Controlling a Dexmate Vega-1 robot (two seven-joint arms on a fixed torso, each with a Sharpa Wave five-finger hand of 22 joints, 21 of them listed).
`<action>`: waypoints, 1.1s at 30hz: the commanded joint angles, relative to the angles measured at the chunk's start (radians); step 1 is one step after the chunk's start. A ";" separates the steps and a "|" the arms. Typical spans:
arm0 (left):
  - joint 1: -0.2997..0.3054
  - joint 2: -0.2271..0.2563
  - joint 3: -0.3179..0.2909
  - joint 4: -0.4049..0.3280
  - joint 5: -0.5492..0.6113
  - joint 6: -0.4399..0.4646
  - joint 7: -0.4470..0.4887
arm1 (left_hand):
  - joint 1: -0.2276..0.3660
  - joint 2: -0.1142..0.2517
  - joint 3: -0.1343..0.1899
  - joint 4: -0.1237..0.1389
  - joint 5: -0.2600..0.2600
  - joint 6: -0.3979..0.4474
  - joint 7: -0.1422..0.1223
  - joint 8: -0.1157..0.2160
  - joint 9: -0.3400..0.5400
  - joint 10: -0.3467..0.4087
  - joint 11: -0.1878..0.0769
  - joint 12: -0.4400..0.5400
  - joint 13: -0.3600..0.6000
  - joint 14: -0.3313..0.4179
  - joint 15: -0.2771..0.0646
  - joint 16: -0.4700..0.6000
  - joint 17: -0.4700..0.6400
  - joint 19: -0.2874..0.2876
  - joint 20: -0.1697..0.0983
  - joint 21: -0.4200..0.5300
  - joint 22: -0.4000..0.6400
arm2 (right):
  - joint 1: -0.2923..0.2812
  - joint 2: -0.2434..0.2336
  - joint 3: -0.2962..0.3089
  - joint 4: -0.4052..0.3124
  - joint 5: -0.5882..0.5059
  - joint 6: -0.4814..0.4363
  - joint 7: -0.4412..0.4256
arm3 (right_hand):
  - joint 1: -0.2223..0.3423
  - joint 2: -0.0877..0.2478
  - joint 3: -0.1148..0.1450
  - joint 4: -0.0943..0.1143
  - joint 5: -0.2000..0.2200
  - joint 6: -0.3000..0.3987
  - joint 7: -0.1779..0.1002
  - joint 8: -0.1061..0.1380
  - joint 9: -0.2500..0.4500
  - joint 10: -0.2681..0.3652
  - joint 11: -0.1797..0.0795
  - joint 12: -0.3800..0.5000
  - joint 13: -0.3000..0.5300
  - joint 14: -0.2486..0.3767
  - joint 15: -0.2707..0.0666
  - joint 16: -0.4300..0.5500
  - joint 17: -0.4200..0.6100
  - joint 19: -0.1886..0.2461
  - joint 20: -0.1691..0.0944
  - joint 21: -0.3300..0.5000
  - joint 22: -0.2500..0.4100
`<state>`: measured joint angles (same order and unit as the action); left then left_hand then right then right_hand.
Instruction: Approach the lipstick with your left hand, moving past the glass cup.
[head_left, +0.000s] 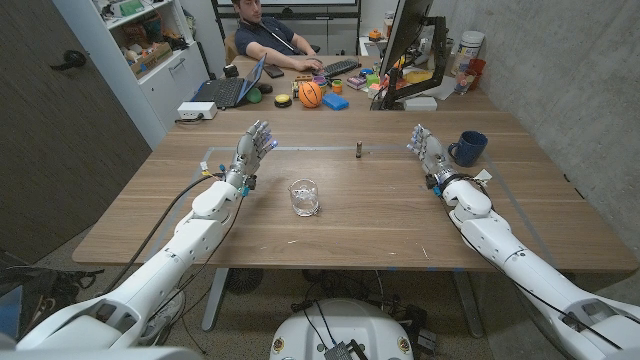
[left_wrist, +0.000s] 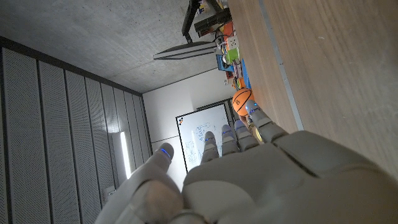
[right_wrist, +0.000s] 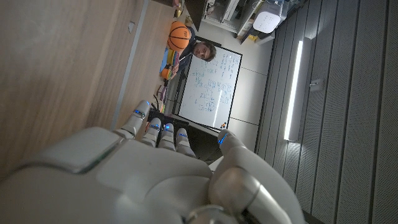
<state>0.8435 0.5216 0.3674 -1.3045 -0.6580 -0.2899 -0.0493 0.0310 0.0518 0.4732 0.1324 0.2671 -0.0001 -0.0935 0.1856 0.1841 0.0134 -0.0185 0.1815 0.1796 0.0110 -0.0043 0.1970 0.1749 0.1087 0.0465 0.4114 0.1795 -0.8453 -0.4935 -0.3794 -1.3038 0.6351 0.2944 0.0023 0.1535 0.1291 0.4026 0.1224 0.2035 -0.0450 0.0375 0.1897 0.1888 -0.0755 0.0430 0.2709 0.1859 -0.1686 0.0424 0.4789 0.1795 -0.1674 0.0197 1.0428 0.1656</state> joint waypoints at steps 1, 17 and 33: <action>0.006 0.008 -0.003 -0.009 -0.010 0.008 -0.013 | 0.001 0.012 0.005 0.000 0.005 -0.001 -0.009 0.007 0.002 -0.001 -0.008 0.004 0.004 0.009 -0.004 0.006 0.003 0.008 -0.001 0.003 0.005 | -0.004 0.013 -0.008 0.000 -0.011 0.008 -0.014 | 0.009 0.013 0.006 0.001 0.007 -0.005 0.000 0.004 0.002 -0.004 0.000 0.004 0.004 -0.116 0.001 0.005 0.002 -0.154 0.001 0.026 0.005; 0.012 -0.068 -0.053 -0.031 -0.078 -0.104 -0.014 | 0.009 0.002 0.000 -0.010 0.008 -0.012 -0.059 0.003 0.001 0.013 -0.022 0.007 0.004 0.020 -0.013 0.008 0.002 0.012 0.021 -0.007 0.005 | 0.001 0.025 -0.009 0.033 -0.015 0.041 -0.002 | 0.011 0.014 0.004 0.001 0.007 -0.004 0.000 0.003 0.002 -0.002 -0.001 0.001 0.004 -0.115 0.001 0.003 0.002 -0.152 0.000 0.021 0.006; -0.019 -0.169 -0.077 -0.049 -0.013 -0.340 0.031 | 0.039 -0.063 -0.021 -0.056 0.012 -0.026 -0.119 0.003 -0.001 -0.006 -0.029 0.000 0.005 -0.002 -0.007 -0.001 0.001 0.002 0.049 -0.031 0.003 | -0.003 0.028 -0.010 0.041 -0.017 0.058 0.005 | 0.011 0.014 0.001 0.001 0.006 0.000 0.001 0.003 0.002 0.002 -0.001 -0.001 0.004 -0.113 0.001 0.001 0.002 -0.150 0.001 0.015 0.006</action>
<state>0.8458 0.4133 0.3058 -1.3383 -0.7109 -0.5003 -0.0571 0.0664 0.0001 0.4492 0.0862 0.2757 -0.0249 -0.2007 0.1855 0.1813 0.0147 -0.0413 0.1801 0.1794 0.0180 -0.0114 0.1969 0.1747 0.1065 0.0846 0.3842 0.1792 -0.8456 -0.4662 -0.3882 -1.2658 0.6203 0.3446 0.0027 0.1534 0.1292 0.4024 0.1223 0.2035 -0.0448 0.0375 0.1897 0.1884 -0.0753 0.0429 0.2709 0.1885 -0.1682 0.0425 0.4789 0.1792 -0.1672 0.0196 1.0607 0.1700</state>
